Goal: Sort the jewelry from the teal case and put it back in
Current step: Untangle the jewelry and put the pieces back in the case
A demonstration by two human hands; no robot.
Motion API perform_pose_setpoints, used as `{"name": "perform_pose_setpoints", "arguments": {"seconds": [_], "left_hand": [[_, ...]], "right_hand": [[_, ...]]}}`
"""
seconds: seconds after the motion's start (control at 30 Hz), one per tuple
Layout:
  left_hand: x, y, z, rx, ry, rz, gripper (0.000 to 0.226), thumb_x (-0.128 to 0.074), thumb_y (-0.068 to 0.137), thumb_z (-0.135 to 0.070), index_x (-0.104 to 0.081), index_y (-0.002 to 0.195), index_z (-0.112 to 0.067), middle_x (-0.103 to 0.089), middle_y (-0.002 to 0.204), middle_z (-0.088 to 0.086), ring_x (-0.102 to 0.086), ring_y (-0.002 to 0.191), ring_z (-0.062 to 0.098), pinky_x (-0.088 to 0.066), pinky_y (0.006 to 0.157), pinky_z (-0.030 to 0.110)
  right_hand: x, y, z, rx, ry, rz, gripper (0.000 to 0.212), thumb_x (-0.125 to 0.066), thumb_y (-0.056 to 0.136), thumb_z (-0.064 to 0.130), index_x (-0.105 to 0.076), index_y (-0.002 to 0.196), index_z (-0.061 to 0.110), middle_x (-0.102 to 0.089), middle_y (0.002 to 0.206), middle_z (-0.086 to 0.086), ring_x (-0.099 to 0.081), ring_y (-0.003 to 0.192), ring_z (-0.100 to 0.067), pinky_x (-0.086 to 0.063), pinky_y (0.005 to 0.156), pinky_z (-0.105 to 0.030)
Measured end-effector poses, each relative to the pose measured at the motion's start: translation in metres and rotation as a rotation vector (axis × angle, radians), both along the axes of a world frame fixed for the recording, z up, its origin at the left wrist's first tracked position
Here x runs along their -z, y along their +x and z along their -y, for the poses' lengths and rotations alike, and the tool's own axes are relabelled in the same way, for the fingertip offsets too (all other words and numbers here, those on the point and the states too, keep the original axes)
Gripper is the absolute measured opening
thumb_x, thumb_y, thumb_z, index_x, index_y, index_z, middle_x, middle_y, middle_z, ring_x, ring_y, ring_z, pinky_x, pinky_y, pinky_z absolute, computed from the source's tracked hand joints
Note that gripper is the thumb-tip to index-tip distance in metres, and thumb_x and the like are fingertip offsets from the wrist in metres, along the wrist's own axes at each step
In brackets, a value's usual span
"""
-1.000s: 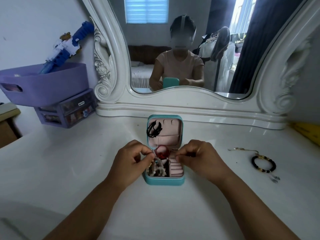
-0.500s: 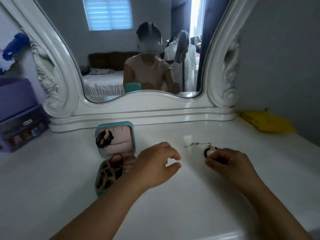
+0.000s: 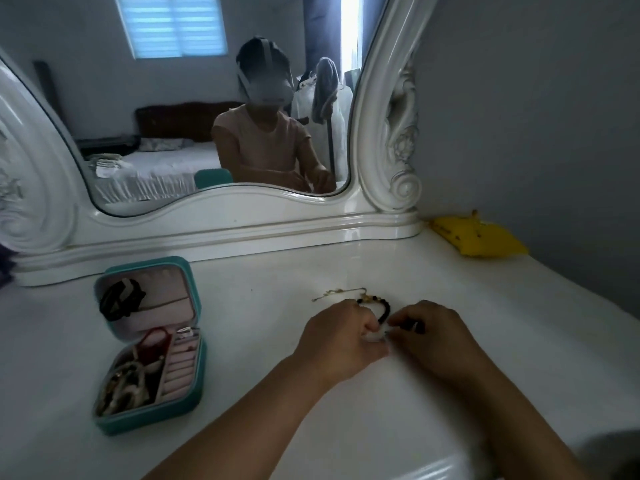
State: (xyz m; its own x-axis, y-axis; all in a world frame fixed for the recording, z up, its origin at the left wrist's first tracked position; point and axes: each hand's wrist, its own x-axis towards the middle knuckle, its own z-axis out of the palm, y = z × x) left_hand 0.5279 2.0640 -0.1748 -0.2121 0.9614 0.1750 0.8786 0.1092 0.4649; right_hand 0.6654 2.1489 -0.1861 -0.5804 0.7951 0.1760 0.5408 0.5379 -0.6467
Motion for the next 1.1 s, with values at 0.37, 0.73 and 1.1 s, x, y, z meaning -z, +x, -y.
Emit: {"name": "perform_pose_setpoints", "arguments": {"seconds": [0.37, 0.73, 1.1], "left_hand": [[0.005, 0.006, -0.019, -0.019, 0.148, 0.071, 0.01, -0.065, 0.08, -0.031, -0.072, 0.078, -0.024, -0.07, 0.08, -0.006, -0.059, 0.071, 0.008, -0.042, 0.066, 0.022], [0.004, 0.065, -0.078, 0.08, 0.177, 0.076, 0.015, -0.062, 0.084, -0.029, -0.073, 0.093, -0.022, -0.064, 0.098, 0.002, -0.061, 0.088, 0.018, -0.047, 0.078, 0.027], [0.009, 0.023, -0.076, -0.063, 0.25, 0.079, 0.022, -0.065, 0.081, -0.028, -0.07, 0.102, -0.023, -0.063, 0.1, 0.0, -0.06, 0.091, 0.018, -0.048, 0.085, 0.03]], "right_hand": [[-0.002, 0.007, -0.012, 0.023, -0.029, -0.176, 0.014, -0.067, 0.079, 0.013, -0.069, 0.07, 0.024, -0.065, 0.074, 0.01, -0.056, 0.064, -0.001, -0.04, 0.056, -0.008], [0.0, 0.07, -0.051, 0.306, 0.08, -0.079, 0.006, -0.064, 0.083, 0.014, -0.067, 0.079, 0.018, -0.062, 0.082, 0.003, -0.053, 0.071, -0.004, -0.037, 0.06, -0.014], [-0.007, 0.048, -0.04, 0.3, 0.288, -0.158, 0.013, -0.07, 0.078, 0.021, -0.068, 0.09, 0.018, -0.063, 0.093, 0.0, -0.054, 0.088, -0.017, -0.038, 0.072, -0.025]]}}
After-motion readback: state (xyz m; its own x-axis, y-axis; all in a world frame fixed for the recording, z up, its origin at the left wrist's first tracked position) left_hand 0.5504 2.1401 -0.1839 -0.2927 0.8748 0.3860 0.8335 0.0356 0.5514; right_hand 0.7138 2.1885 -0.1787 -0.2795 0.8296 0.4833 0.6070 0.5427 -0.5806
